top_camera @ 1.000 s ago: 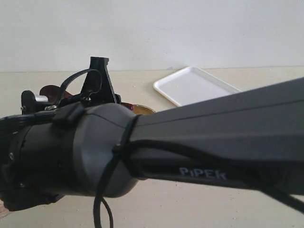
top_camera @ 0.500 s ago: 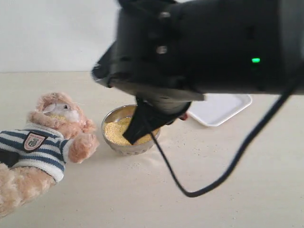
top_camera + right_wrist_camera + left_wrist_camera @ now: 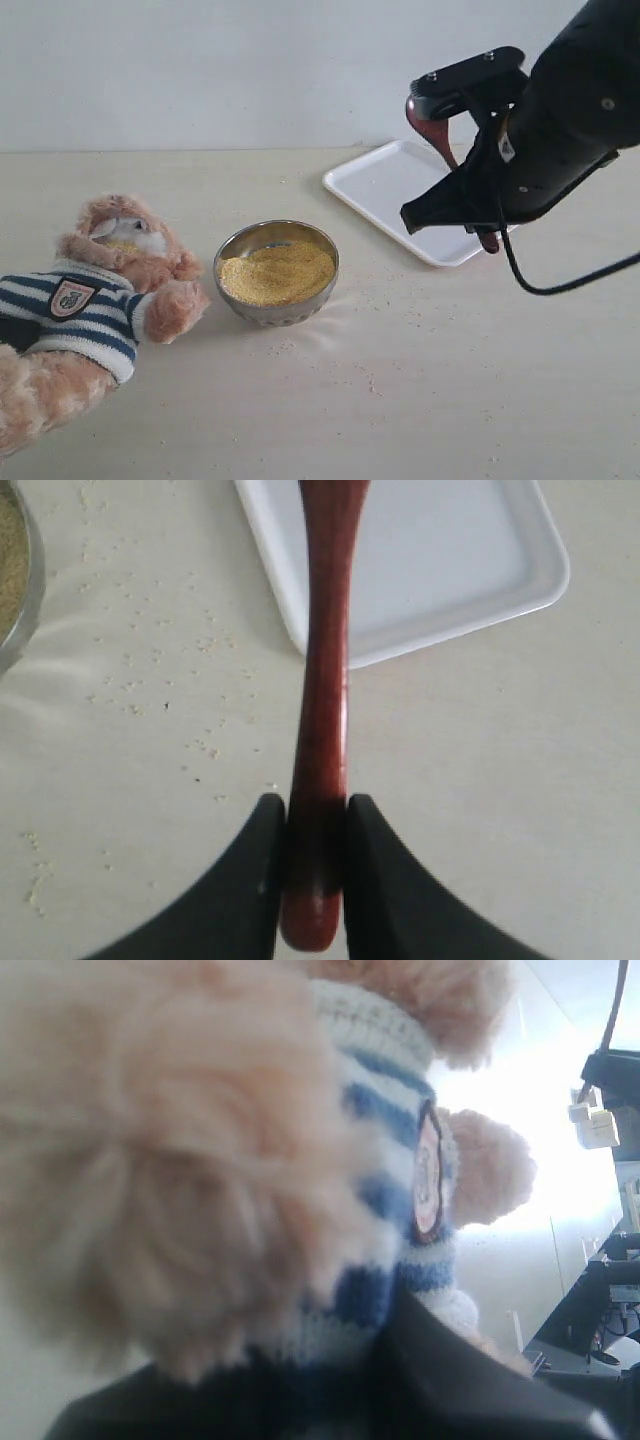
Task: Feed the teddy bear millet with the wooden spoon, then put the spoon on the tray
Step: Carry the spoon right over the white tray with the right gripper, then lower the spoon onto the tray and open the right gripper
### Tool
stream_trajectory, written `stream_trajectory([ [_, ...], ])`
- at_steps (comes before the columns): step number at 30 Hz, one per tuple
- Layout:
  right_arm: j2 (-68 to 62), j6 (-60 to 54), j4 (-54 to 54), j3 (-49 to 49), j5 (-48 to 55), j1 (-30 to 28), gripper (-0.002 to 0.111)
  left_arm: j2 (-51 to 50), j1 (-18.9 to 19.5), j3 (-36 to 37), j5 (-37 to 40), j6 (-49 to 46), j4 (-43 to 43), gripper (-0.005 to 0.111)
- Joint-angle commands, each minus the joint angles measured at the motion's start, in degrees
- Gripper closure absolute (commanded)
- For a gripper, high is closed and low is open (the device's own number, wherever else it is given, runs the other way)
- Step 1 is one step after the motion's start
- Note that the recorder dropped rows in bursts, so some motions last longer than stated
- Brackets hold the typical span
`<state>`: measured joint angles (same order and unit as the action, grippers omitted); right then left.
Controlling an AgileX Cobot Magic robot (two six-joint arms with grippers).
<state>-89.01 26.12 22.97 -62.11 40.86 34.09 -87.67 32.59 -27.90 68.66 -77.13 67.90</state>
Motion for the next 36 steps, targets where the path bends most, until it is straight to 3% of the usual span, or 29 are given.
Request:
stream_trajectory([
  [1,-4.55,-11.77,-11.7,-6.23,-1.01,-6.85,0.108,0.53,0.31,0.24,1.31,-0.44,0.6,0.1],
  [6,-11.75,-20.43,-20.48,-14.25,2.26,-10.96,0.108,0.53,0.31,0.24,1.31,-0.44,0.6,0.1],
  [13,-20.05,-23.23,-21.52,-22.62,6.86,-11.87,0.108,0.53,0.31,0.24,1.31,-0.44,0.6,0.1],
  [25,-27.08,-26.55,-33.68,-25.46,3.88,-16.89,0.108,0.53,0.31,0.24,1.31,-0.44,0.6,0.1],
  [36,-31.99,-29.67,-34.46,-33.02,5.02,-19.77,0.108,0.53,0.31,0.24,1.31,-0.44,0.6,0.1],
])
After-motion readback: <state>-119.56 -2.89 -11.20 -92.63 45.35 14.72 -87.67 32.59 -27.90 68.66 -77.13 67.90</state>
